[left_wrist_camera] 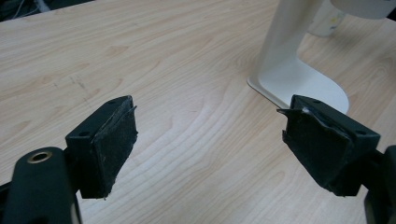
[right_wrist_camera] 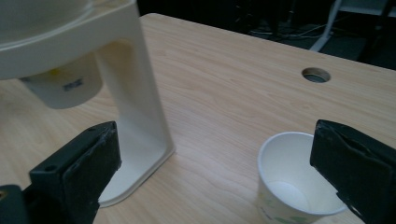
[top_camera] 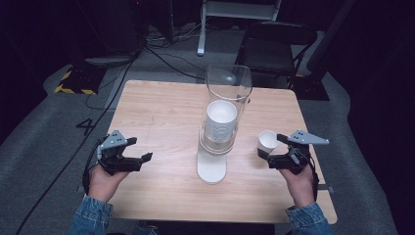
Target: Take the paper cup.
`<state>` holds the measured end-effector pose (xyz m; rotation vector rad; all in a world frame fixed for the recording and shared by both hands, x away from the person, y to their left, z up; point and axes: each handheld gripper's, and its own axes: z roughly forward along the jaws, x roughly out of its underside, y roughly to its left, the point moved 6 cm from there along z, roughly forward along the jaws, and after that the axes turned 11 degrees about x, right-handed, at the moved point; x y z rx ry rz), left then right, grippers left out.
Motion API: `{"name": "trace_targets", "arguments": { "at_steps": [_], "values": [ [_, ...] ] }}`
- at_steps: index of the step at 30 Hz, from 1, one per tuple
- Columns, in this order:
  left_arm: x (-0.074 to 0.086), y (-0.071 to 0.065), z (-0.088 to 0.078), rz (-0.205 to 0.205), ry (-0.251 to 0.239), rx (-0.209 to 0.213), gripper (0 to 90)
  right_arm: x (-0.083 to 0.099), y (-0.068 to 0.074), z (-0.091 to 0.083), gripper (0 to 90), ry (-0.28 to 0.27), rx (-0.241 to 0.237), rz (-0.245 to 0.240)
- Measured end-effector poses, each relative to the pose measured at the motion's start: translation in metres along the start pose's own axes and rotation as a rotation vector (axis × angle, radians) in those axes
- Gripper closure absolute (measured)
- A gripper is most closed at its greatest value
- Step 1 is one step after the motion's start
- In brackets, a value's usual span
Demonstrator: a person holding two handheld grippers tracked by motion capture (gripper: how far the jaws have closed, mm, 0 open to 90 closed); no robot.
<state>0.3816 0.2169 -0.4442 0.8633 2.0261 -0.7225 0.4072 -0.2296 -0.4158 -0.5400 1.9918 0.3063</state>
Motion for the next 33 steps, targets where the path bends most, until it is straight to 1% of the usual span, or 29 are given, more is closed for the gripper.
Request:
{"name": "trace_targets", "arguments": {
  "at_steps": [1,5,6,7,9,10,12,13,14,16,19,21,22,23,25,26,28,29,31,32,33],
  "values": [
    [0.000,-0.003,0.001,-0.005,-0.005,0.007,17.2,0.000,0.004,-0.001,2.4,-0.002,-0.012,-0.012],
    [0.001,-0.013,0.005,0.014,0.003,0.037,17.2,0.002,0.022,-0.005,2.5,0.003,-0.060,-0.057],
    [0.002,-0.017,0.006,0.011,0.004,0.046,17.1,0.004,0.031,-0.006,2.7,-0.001,-0.095,-0.077],
    [0.003,-0.019,0.007,0.016,0.006,0.052,17.1,0.004,0.031,-0.006,2.7,-0.001,-0.095,-0.077],
    [0.005,-0.025,0.010,0.026,0.012,0.062,17.2,0.006,0.042,-0.007,3.8,-0.004,-0.146,-0.095],
    [0.006,-0.027,0.011,0.029,0.019,0.069,17.1,0.008,0.048,-0.008,3.9,-0.010,-0.165,-0.110],
    [0.007,-0.032,0.014,0.033,0.025,0.082,17.2,0.012,0.058,-0.008,3.9,-0.009,-0.187,-0.140],
    [0.008,-0.035,0.015,0.042,0.029,0.087,17.2,0.013,0.062,-0.007,3.9,-0.010,-0.200,-0.151],
    [0.009,-0.038,0.017,0.040,0.029,0.097,17.2,0.016,0.065,-0.006,4.1,-0.005,-0.207,-0.159],
    [0.011,-0.043,0.019,0.050,0.027,0.099,17.5,0.020,0.071,-0.003,5.3,0.005,-0.222,-0.167],
    [0.015,-0.052,0.022,0.048,0.016,0.113,17.9,0.028,0.079,0.001,9.0,0.026,-0.228,-0.177],
    [0.018,-0.056,0.026,0.059,0.017,0.126,18.1,0.031,0.083,0.003,10.1,0.029,-0.226,-0.193],
    [0.020,-0.060,0.029,0.045,0.017,0.144,18.2,0.033,0.084,0.004,10.4,0.030,-0.224,-0.198],
    [0.022,-0.061,0.030,0.050,0.022,0.149,18.2,0.036,0.086,0.005,10.4,0.030,-0.223,-0.198],
    [0.023,-0.064,0.034,0.047,0.017,0.158,18.5,0.043,0.086,0.013,10.5,0.053,-0.213,-0.198],
    [0.024,-0.065,0.035,0.053,0.017,0.151,18.5,0.043,0.086,0.013,10.5,0.053,-0.213,-0.198],
    [0.026,-0.065,0.037,0.045,0.003,0.144,18.6,0.052,0.083,0.022,10.5,0.088,-0.211,-0.176],
    [0.027,-0.066,0.039,0.025,-0.007,0.149,18.6,0.052,0.083,0.022,10.5,0.088,-0.211,-0.176],
    [0.029,-0.064,0.041,0.027,-0.011,0.136,18.6,0.058,0.081,0.027,10.5,0.108,-0.209,-0.163],
    [0.029,-0.064,0.042,0.022,-0.020,0.127,18.6,0.061,0.079,0.029,10.5,0.121,-0.204,-0.162],
    [0.031,-0.064,0.045,0.018,-0.017,0.119,18.8,0.065,0.077,0.033,10.5,0.139,-0.178,-0.159]
  ]
}}
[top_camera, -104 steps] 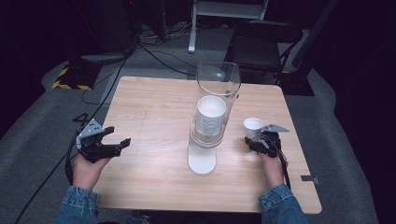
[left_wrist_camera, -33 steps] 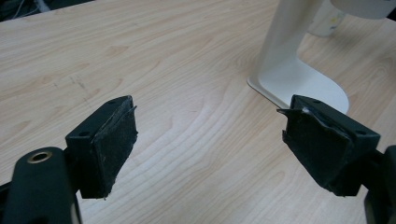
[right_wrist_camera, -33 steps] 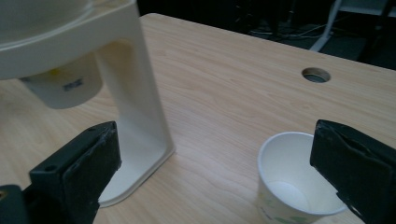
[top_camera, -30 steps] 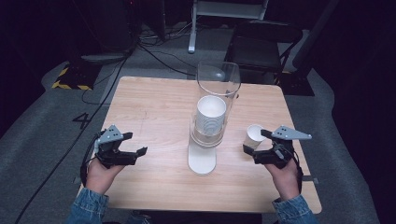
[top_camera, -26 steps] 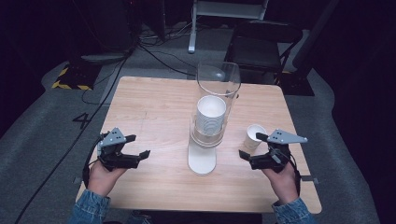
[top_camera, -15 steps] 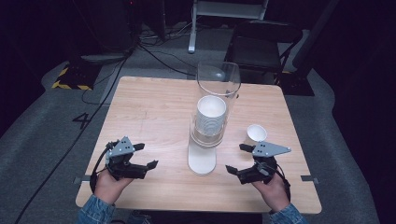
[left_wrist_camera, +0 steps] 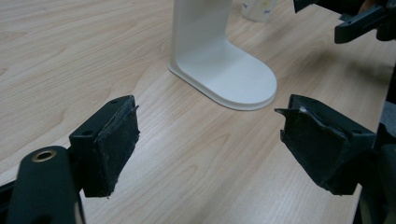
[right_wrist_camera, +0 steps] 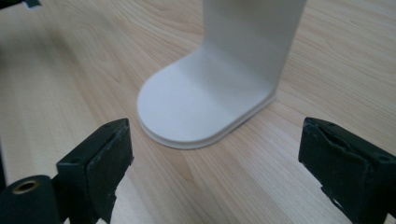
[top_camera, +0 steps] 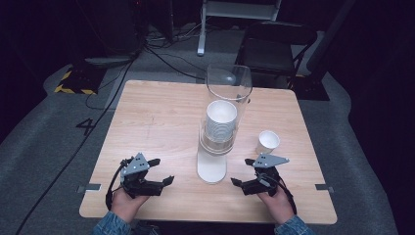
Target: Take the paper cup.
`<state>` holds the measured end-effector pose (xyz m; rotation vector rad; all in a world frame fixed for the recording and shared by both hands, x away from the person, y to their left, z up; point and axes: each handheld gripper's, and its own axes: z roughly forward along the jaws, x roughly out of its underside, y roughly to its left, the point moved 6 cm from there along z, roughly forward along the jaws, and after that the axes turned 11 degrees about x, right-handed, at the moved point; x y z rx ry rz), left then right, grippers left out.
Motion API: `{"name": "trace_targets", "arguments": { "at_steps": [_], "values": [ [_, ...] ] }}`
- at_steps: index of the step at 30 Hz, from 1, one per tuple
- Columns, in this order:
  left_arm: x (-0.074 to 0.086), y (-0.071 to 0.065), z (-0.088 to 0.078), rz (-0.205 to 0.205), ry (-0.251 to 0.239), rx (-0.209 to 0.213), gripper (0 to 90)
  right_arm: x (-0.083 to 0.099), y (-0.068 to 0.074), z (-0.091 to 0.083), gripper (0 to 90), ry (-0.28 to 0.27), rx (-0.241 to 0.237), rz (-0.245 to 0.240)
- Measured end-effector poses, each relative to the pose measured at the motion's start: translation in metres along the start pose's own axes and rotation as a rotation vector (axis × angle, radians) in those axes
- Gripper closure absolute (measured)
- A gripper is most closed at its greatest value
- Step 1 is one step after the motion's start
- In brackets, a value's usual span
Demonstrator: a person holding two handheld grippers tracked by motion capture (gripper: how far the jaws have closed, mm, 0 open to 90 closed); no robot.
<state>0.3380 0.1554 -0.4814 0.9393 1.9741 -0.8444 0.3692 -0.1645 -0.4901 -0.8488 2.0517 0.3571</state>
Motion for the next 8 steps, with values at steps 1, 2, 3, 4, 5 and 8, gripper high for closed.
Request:
{"name": "trace_targets", "arguments": {
  "at_steps": [1,2,3,4,5,8],
  "values": [
    [0.0000,0.0000,0.0000,0.000,0.000,0.000,18.9,0.0000,0.0000,0.0000,10.5,0.000,0.000,0.000],
    [0.0003,0.0005,0.0004,0.012,0.009,-0.007,18.9,0.0013,-0.0010,0.0015,10.5,0.002,0.009,0.002],
    [0.0004,-0.0007,0.0014,0.003,0.006,0.002,18.9,0.0032,-0.0025,0.0033,10.5,0.009,0.023,0.007],
    [0.0003,-0.0003,0.0012,0.005,0.008,-0.002,18.9,0.0044,-0.0036,0.0045,10.5,0.010,0.032,0.006],
    [0.0002,0.0002,0.0010,0.005,0.007,-0.004,18.9,0.0058,-0.0045,0.0057,10.6,0.011,0.039,0.005],
    [0.0009,0.0023,0.0007,-0.004,0.007,-0.004,18.9,0.0082,-0.0063,0.0078,12.0,0.019,0.052,0.006]
  ]
}}
